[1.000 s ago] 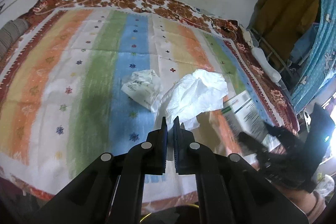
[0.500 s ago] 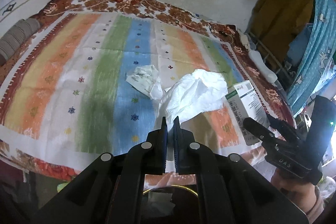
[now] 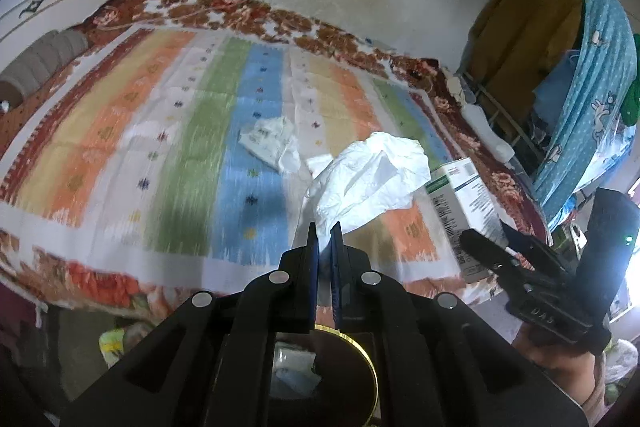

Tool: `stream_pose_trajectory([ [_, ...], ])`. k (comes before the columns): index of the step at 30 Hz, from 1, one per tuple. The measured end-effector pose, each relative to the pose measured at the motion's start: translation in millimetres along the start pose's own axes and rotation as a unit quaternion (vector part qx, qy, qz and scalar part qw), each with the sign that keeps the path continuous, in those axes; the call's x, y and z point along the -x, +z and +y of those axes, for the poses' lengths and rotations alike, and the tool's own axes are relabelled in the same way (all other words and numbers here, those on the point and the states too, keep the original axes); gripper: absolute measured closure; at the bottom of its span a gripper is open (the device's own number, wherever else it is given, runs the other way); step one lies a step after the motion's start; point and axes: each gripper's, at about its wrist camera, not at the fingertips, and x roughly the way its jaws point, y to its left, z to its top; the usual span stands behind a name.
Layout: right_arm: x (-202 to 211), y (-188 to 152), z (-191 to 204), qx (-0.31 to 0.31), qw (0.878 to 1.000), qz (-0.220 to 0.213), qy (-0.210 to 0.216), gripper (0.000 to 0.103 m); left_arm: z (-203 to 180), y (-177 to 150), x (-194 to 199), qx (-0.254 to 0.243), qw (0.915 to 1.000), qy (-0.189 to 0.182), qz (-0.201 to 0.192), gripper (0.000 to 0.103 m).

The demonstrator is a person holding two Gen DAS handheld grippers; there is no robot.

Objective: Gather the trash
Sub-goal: 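Lift the box and the tissue and carry them toward the bin, then lower the white box with right tool while left tool lowers the tissue over the bin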

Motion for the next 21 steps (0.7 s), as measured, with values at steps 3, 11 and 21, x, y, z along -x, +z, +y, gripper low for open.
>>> stream_pose_trajectory([
  [3, 3, -13, 1, -0.008, 1.000, 0.010, 0.008, 0.034, -2, -8, 6, 0.000, 0.9999, -0.013, 0.002, 0.099],
  [11, 18, -35, 14, 0.021, 1.000, 0.002, 0.002, 0.034, -10, -34, 15, -0.022, 0.9998, -0.004, -0.001, 0.099],
  [21, 23, -75, 22, 0.014, 0.999, 0.028, 0.011, 0.034, 3, -69, 22, -0.001, 0.9999, 0.001, 0.011, 0.099],
])
